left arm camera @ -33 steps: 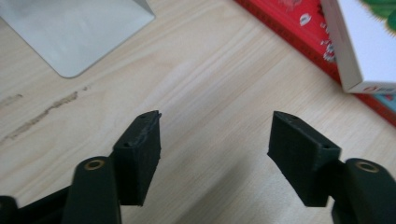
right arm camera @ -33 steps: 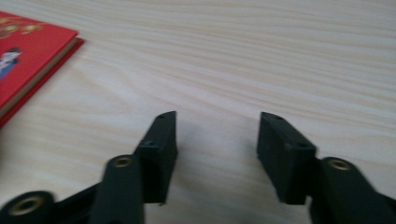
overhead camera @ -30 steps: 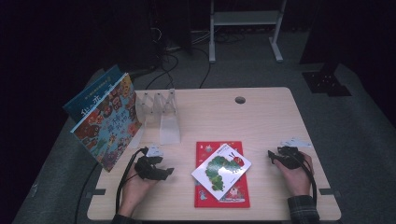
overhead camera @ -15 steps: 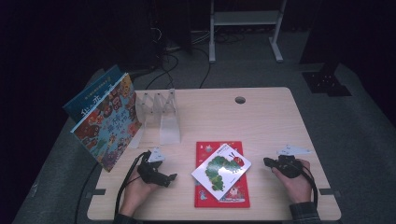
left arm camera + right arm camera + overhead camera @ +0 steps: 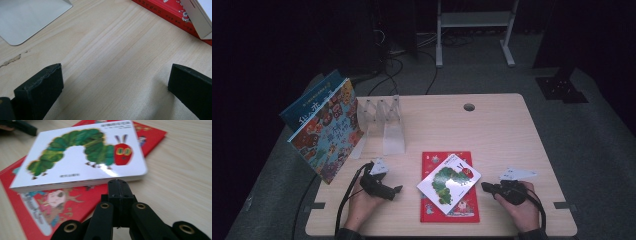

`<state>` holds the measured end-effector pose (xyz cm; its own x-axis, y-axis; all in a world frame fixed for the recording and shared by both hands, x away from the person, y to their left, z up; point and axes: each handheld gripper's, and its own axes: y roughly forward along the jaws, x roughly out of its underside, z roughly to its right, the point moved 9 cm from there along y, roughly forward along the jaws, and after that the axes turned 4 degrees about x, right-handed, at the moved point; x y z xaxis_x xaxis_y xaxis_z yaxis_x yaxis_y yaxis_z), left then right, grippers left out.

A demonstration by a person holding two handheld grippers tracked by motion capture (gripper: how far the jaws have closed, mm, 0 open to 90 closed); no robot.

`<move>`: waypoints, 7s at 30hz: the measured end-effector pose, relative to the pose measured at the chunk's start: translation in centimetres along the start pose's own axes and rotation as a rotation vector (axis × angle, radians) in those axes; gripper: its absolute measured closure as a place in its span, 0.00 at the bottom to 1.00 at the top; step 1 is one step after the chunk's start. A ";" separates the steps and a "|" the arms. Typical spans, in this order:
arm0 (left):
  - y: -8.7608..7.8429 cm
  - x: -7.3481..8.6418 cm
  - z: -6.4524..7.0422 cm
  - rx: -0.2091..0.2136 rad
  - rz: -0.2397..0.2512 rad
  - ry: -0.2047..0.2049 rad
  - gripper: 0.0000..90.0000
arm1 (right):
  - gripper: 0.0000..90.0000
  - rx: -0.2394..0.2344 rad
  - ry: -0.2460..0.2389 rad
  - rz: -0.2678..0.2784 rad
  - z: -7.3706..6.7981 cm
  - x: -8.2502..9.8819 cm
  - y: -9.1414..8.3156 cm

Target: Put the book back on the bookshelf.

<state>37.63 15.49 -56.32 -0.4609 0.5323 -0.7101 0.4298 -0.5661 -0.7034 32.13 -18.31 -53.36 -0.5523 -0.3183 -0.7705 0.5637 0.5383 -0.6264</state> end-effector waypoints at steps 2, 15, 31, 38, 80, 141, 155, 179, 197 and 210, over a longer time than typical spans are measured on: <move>0.0 0.0 0.0 0.001 0.000 0.001 0.00 | 0.99 -0.024 -0.018 0.001 -1.0 -0.1 0.1; 0.1 -0.1 -0.1 0.001 0.001 0.003 0.00 | 0.99 -0.164 -0.097 -0.024 -6.1 -0.2 2.6; 0.1 -0.1 -0.1 0.001 0.001 0.003 0.00 | 0.99 -0.207 -0.101 -0.018 -8.1 -1.5 4.3; 0.1 -0.1 0.0 0.007 0.002 0.010 0.00 | 0.99 -0.221 -0.110 -0.012 -9.1 -2.5 5.6; 4.0 -6.4 3.8 0.292 -0.013 0.047 0.00 | 0.99 -0.212 -0.203 -0.036 -10.9 -2.4 7.2; -2.7 -11.3 8.6 0.466 0.122 0.141 0.50 | 0.99 -0.186 -0.214 -0.055 -11.4 -3.2 8.3; -1.4 -10.6 9.4 0.484 0.138 0.149 0.62 | 0.99 -0.171 -0.205 -0.052 -11.0 -3.7 8.8; -0.2 -10.2 9.0 0.417 0.204 0.186 0.83 | 0.96 -0.162 -0.214 -0.041 -10.8 -3.5 8.6; -3.2 -10.8 6.3 0.351 0.269 0.101 0.84 | 0.84 -0.054 -0.134 0.025 -5.3 -4.1 5.7; -6.7 -10.4 3.8 0.311 0.333 0.050 0.84 | 0.45 0.151 -0.028 0.019 2.5 -3.0 4.5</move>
<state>36.57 11.37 -44.12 -0.2959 0.3144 -0.9020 0.2910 -0.8697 -0.3986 37.83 -16.88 -54.20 -0.5247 -0.3323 -0.7838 0.6606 0.4219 -0.6211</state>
